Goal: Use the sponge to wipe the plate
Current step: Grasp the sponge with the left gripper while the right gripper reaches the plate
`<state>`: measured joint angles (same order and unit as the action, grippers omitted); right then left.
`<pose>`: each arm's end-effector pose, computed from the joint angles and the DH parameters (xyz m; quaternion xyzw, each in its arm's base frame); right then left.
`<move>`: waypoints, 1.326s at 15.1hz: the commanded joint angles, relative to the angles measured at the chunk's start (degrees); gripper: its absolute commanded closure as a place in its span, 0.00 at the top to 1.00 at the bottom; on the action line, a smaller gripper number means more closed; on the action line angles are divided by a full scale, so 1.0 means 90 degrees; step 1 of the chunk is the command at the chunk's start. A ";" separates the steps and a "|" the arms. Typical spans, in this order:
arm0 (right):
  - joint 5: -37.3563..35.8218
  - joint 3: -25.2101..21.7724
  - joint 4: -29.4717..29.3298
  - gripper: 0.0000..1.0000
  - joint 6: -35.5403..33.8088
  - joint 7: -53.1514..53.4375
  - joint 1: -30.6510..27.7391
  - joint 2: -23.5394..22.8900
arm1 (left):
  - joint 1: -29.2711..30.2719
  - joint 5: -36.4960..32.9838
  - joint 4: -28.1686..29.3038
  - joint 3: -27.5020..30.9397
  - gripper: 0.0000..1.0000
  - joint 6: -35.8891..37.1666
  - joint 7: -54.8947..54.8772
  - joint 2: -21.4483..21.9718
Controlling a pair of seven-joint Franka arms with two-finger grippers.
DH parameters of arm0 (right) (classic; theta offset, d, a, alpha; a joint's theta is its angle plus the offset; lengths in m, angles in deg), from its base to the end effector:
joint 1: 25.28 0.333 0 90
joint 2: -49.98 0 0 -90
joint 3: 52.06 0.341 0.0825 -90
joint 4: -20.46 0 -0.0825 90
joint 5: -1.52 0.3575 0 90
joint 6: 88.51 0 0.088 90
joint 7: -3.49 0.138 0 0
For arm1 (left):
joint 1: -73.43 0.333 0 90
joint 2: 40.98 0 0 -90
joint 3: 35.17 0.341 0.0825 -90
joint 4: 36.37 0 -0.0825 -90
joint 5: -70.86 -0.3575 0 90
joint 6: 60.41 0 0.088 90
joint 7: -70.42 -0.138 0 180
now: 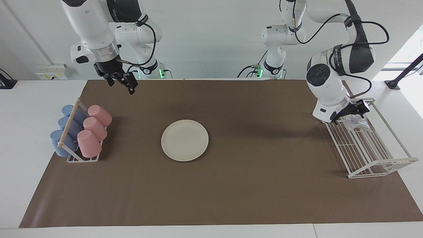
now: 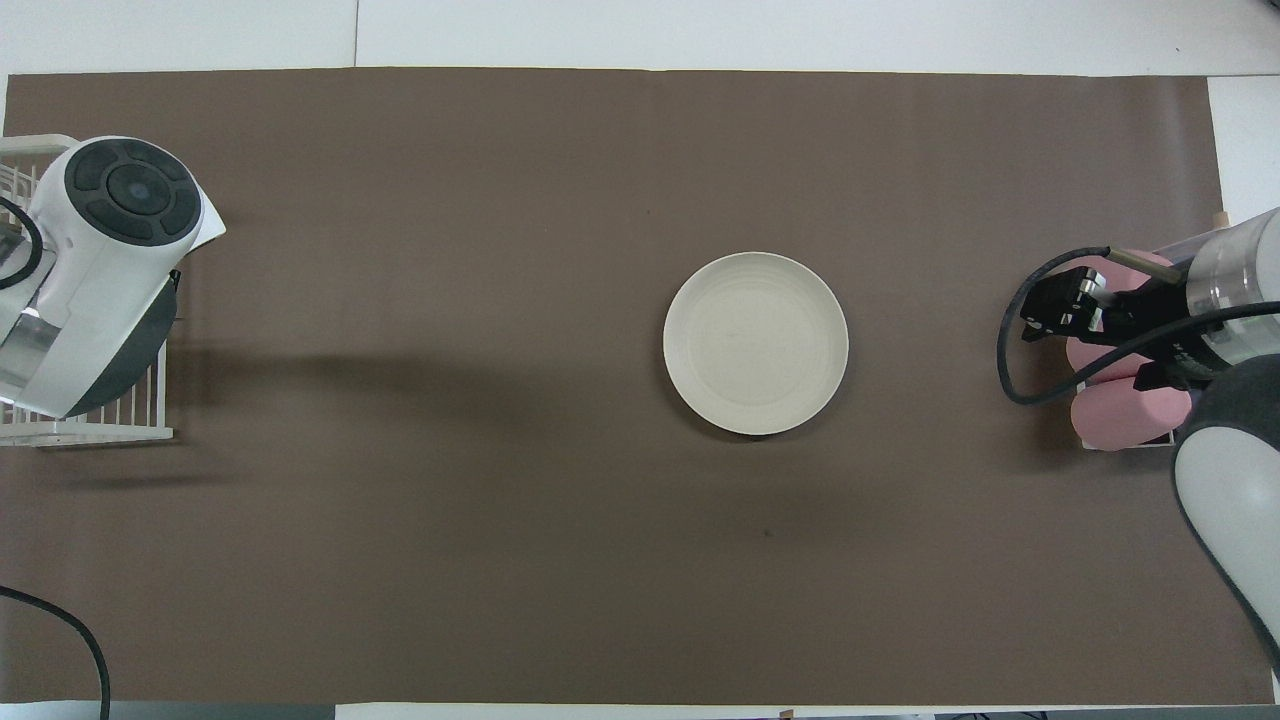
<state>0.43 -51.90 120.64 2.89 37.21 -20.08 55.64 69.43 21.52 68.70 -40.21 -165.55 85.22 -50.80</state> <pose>0.4898 0.0434 0.5920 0.9692 -0.2444 -0.0224 0.0182 0.5842 -0.0056 0.4623 -0.9145 0.0969 -0.0051 0.3928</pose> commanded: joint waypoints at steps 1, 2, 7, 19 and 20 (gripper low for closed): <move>0.0140 0.0060 -0.0077 1.00 -0.0301 0.0169 -0.0226 -0.0023 | 0.0044 -0.0443 0.0025 0.0003 1.00 -0.0144 0.0503 -0.0236; 0.0208 0.0050 -0.0009 0.99 -0.0157 0.0208 -0.0333 -0.0004 | 0.0054 -0.0609 0.0074 0.0013 1.00 -0.0115 0.0504 -0.0256; 0.0189 0.0079 0.0109 1.00 0.0538 0.0734 -0.0422 0.0006 | 0.0112 -0.0728 0.0327 0.0003 1.00 0.0246 0.0874 -0.0169; 0.0434 0.0294 0.0158 1.00 -0.0019 0.4769 -0.0002 0.0094 | 0.0122 -0.0659 0.0465 -0.0016 0.00 0.0374 0.1627 -0.0100; 0.0453 0.0294 0.0158 1.00 -0.0009 0.4749 -0.0031 0.0094 | 0.0132 -0.0659 0.0465 -0.0016 0.00 0.0364 0.1618 -0.0100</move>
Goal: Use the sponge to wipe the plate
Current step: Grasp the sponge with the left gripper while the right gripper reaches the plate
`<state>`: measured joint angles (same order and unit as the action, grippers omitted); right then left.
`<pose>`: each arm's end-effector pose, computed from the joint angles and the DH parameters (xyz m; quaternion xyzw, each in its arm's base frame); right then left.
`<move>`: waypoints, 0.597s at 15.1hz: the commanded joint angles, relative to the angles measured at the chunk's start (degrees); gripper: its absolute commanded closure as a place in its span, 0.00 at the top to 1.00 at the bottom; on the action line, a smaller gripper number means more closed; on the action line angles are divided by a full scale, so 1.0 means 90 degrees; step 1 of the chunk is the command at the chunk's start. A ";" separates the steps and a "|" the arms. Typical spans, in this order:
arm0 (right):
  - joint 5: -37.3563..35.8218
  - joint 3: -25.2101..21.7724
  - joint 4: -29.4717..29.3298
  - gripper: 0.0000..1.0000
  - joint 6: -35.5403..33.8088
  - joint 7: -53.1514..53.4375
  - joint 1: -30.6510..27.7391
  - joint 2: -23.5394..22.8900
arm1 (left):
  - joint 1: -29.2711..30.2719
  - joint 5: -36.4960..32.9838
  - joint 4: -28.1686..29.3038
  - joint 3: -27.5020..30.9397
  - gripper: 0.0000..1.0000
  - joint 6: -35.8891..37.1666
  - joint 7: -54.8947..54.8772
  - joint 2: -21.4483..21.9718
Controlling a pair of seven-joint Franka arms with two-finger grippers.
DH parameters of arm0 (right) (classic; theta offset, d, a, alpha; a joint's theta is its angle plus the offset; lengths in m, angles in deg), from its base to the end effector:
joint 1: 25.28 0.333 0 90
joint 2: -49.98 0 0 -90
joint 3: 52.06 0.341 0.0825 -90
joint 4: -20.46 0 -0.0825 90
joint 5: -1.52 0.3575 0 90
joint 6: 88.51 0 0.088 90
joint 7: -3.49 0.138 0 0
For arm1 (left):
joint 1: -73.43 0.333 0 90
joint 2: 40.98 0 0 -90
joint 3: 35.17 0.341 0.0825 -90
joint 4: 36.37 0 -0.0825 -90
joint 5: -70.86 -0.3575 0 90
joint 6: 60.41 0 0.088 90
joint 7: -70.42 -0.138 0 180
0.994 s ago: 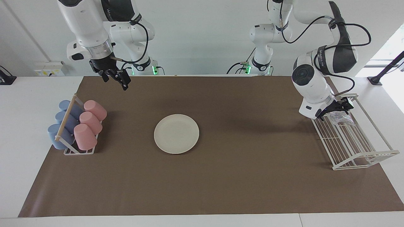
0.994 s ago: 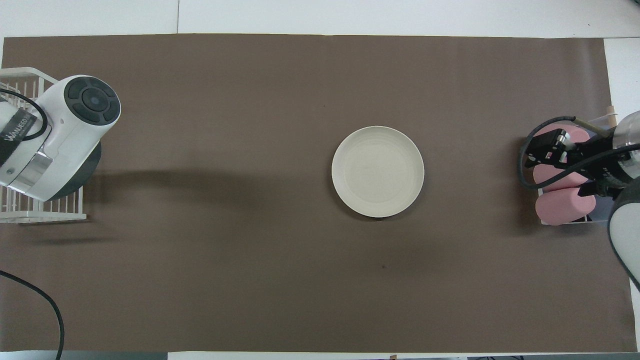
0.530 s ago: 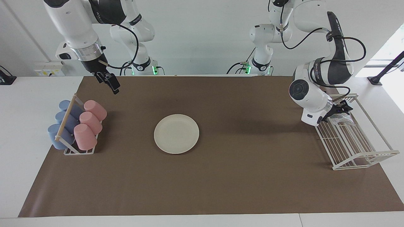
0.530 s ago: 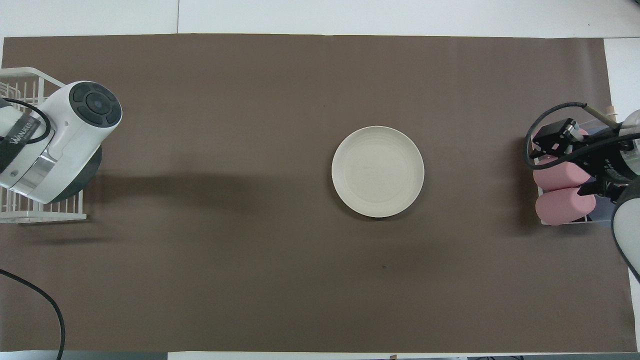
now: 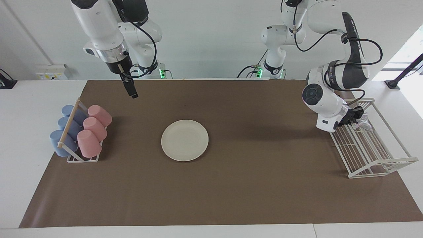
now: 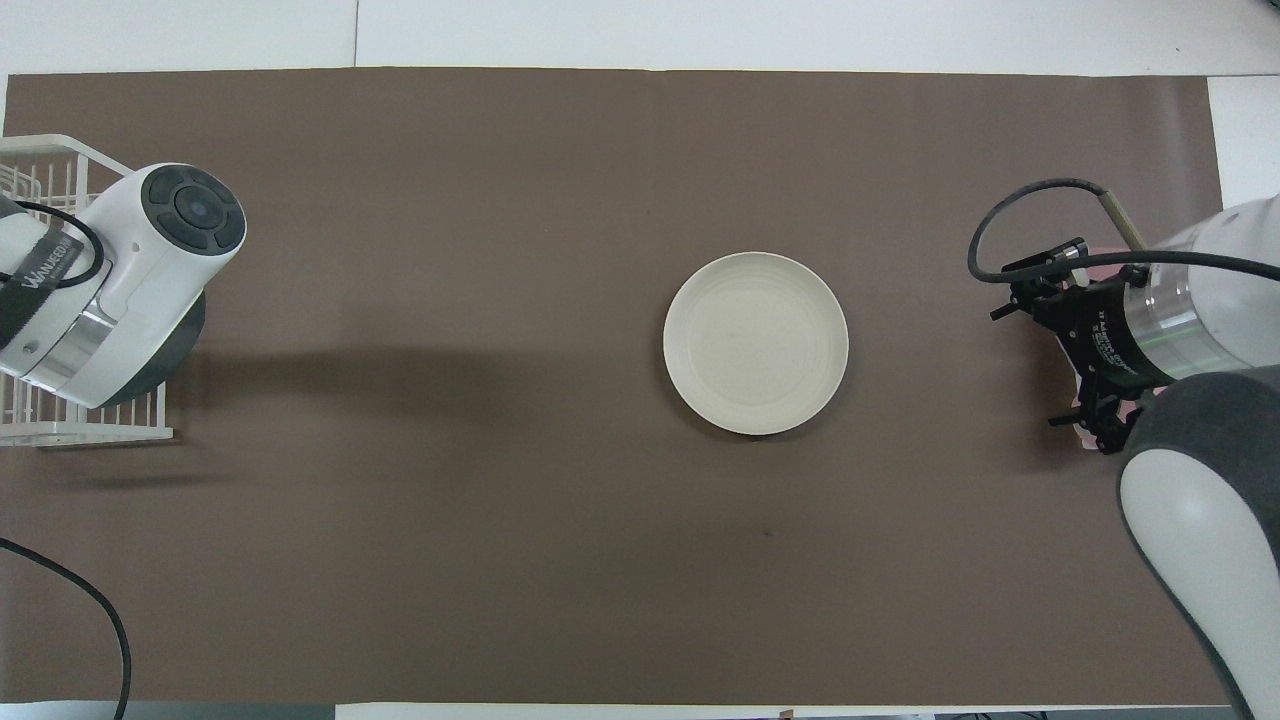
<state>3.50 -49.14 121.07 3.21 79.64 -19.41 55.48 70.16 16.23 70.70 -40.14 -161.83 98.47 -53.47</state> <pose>0.4859 0.0810 0.5877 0.8310 -0.5553 -0.0319 0.0091 0.5791 0.0162 0.4267 -0.8961 0.0068 0.0005 0.4437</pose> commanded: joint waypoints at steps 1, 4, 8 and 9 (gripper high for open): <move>0.0112 -0.0012 0.0042 1.00 -0.0007 0.0073 -0.0066 0.0092 | 0.0041 -0.0052 0.0223 -0.0035 0.00 -0.0069 0.0155 0.0197; 0.0132 0.0046 -0.0212 1.00 0.0072 0.1055 0.0197 -0.0025 | 0.0041 0.0181 -0.0001 -0.0035 0.00 -0.0040 0.0135 0.0129; 0.0102 0.0056 -0.0222 1.00 0.0373 0.2199 0.0705 -0.0026 | -0.0017 0.1809 -0.1424 -0.0035 0.00 0.0544 0.0067 0.0109; 0.0131 0.0056 -0.0203 1.00 0.0520 0.2492 0.0803 -0.0035 | -0.0037 0.2200 -0.1805 -0.0044 0.00 0.0846 0.0057 0.0090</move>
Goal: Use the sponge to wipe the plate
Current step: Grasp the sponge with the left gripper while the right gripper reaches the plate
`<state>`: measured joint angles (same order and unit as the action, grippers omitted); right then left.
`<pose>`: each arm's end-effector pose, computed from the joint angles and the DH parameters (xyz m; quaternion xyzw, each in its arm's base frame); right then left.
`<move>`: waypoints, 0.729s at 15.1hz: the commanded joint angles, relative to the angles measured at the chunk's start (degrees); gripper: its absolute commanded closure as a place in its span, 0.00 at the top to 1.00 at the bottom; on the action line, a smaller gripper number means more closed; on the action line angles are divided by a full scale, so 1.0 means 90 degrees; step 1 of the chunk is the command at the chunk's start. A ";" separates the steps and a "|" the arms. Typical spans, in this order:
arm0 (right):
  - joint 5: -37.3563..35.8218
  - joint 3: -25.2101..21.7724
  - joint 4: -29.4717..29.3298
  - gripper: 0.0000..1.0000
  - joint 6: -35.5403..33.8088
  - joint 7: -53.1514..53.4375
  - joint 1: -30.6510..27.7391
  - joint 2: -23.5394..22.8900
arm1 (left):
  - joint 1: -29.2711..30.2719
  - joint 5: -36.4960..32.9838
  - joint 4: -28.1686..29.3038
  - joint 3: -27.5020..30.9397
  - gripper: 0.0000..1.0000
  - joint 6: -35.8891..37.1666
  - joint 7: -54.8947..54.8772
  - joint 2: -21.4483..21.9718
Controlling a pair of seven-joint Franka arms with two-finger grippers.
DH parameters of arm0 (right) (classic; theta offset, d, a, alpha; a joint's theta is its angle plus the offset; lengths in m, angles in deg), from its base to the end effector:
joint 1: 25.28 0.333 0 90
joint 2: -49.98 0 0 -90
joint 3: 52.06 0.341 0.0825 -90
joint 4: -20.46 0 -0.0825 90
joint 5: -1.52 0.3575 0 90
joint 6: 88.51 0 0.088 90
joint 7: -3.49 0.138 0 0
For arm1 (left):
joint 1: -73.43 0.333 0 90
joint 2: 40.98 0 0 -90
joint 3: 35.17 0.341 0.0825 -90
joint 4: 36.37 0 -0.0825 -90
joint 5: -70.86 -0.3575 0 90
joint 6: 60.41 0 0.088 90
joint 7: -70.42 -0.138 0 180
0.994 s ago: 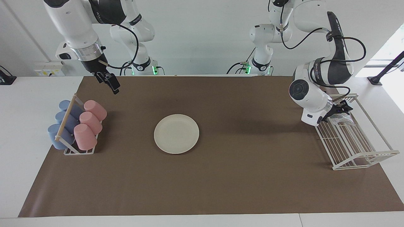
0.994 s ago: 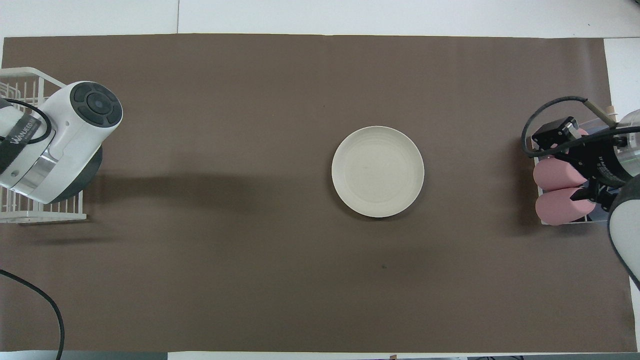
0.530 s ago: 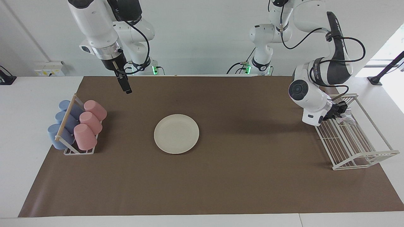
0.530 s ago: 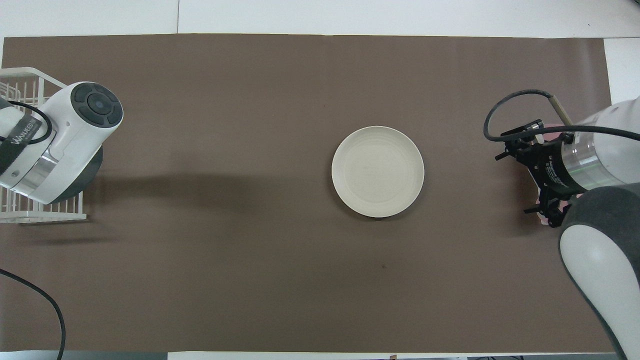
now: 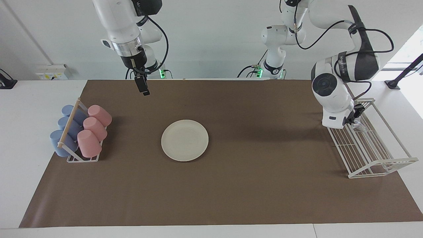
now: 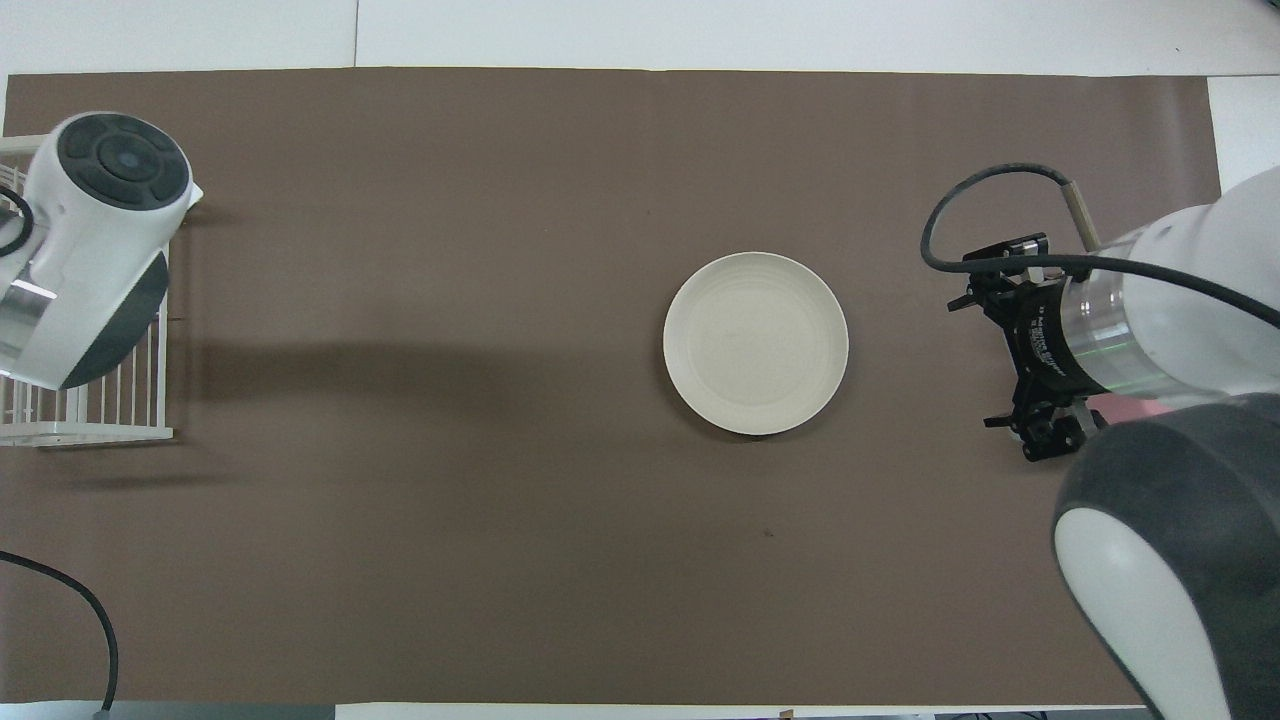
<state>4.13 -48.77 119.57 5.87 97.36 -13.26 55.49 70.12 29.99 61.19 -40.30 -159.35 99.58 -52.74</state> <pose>0.4816 0.1394 0.6035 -0.7728 0.6343 0.0124 0.0171 0.5922 -0.0028 0.4852 -0.9364 -0.0848 -0.0269 0.3395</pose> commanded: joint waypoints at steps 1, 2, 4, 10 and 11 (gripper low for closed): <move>0.0061 0.0024 -0.0007 1.00 0.0265 0.0672 0.0188 -0.0037 | -0.0042 0.1168 -0.1071 -0.0026 0.00 0.0739 -0.0065 0.0018; 0.0061 0.0034 -0.0016 1.00 0.0275 0.0702 0.0247 -0.0047 | -0.0042 0.1724 -0.1228 -0.0036 0.00 0.0711 -0.0065 0.0066; 0.0061 0.0034 -0.0026 1.00 0.0275 0.0732 0.0374 -0.0056 | -0.0033 0.2595 -0.1279 -0.0055 0.00 0.0779 -0.0075 0.0154; 0.0061 0.0073 -0.0006 1.00 0.0392 0.1421 0.0753 -0.0076 | 0.0366 0.6370 -0.1182 0.0052 0.00 0.0750 -0.0610 0.0516; 0.0061 0.0073 0.0013 1.00 0.0479 0.1879 0.0919 -0.0086 | 0.0523 0.7064 -0.1036 0.0062 0.00 0.0789 -0.0854 0.0584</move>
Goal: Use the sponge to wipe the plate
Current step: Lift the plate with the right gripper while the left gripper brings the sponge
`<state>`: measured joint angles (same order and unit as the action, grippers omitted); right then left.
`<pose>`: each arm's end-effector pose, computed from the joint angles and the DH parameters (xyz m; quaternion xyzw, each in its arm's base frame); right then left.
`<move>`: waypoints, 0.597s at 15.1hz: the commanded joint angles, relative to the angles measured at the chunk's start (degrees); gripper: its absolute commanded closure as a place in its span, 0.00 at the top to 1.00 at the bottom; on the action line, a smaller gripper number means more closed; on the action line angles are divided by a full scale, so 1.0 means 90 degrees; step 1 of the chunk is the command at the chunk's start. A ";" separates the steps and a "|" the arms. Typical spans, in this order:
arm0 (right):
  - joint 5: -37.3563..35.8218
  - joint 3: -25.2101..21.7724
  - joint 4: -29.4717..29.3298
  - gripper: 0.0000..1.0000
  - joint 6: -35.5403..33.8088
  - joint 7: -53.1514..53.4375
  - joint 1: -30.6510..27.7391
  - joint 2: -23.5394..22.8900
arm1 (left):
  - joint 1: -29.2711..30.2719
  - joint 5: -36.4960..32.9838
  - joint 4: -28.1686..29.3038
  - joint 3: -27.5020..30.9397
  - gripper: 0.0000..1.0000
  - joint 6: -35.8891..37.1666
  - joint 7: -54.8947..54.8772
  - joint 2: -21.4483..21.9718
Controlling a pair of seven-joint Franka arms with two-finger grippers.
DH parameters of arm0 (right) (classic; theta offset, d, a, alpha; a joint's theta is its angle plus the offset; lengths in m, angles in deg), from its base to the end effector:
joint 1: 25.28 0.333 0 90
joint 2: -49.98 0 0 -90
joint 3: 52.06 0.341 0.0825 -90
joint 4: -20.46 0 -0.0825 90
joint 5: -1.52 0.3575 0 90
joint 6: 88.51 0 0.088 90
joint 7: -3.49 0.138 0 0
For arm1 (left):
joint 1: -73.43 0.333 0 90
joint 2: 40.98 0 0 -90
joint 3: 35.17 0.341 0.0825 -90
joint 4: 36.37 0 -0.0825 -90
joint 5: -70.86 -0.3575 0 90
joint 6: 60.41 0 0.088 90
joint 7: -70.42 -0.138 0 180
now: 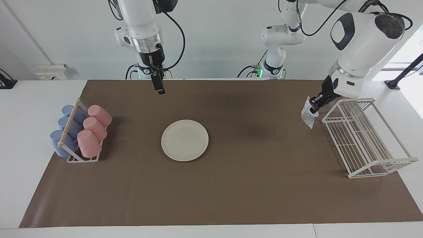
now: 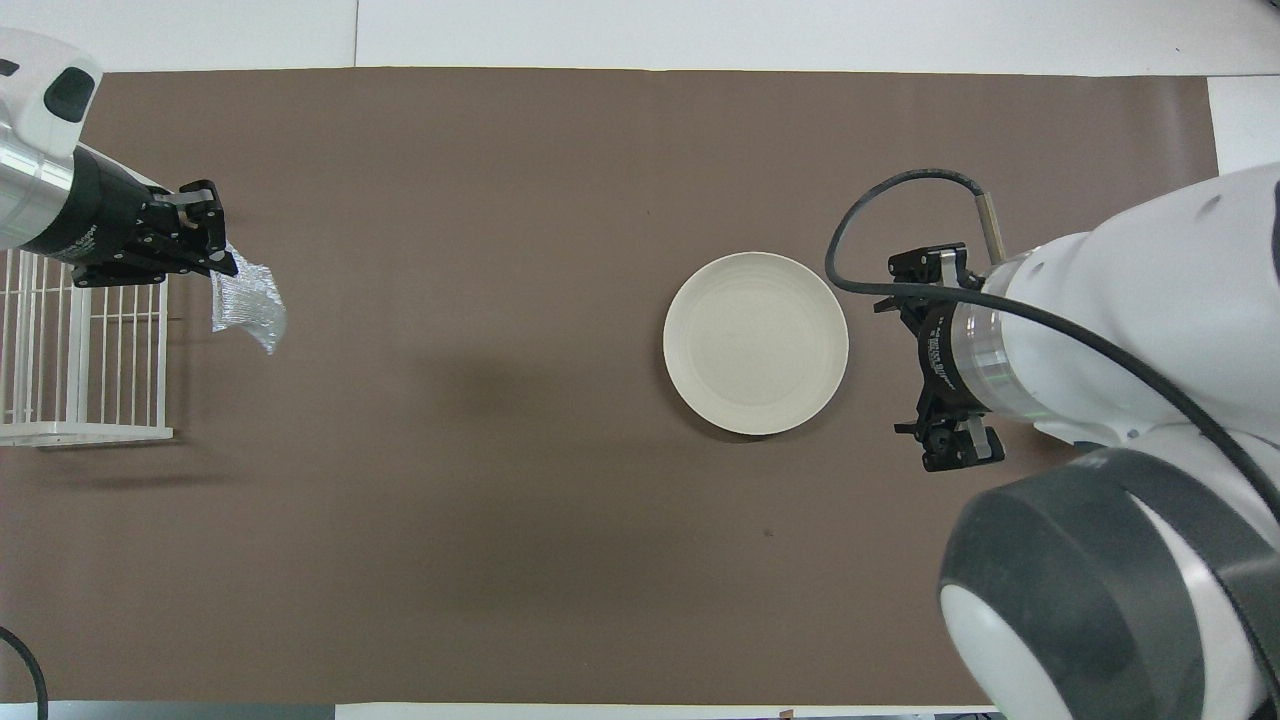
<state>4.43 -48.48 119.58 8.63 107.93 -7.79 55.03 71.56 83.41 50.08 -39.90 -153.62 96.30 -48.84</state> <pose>0.4731 0.1906 0.6038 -0.7447 0.6665 0.0078 0.0341 0.5698 -0.0917 0.5790 0.9781 0.1737 -0.0410 0.1075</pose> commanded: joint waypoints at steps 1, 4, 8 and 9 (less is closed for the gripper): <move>0.0028 0.0041 0.0041 1.00 0.0318 0.1058 0.0467 -0.0082 | 0.0519 0.1803 0.0567 0.0008 0.00 0.0113 -0.0695 0.0344; 0.0018 0.0051 0.0032 1.00 0.0525 0.1558 0.0683 -0.0170 | 0.0550 0.3221 0.1388 0.0018 0.00 -0.0092 -0.0989 0.0745; -0.0011 0.0051 -0.0143 1.00 0.0573 0.2114 0.1083 -0.0443 | 0.0462 0.4960 0.2589 0.0008 0.00 -0.0960 -0.1283 0.1282; -0.0031 0.0051 -0.0318 1.00 0.0661 0.2280 0.1123 -0.0579 | 0.0433 0.5302 0.2804 0.0008 0.00 -0.1088 -0.1486 0.1361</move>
<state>4.48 -48.13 119.43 13.43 124.82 0.98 52.27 76.04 124.99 67.51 -40.03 -159.23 85.83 -41.40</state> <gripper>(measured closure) 0.000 0.956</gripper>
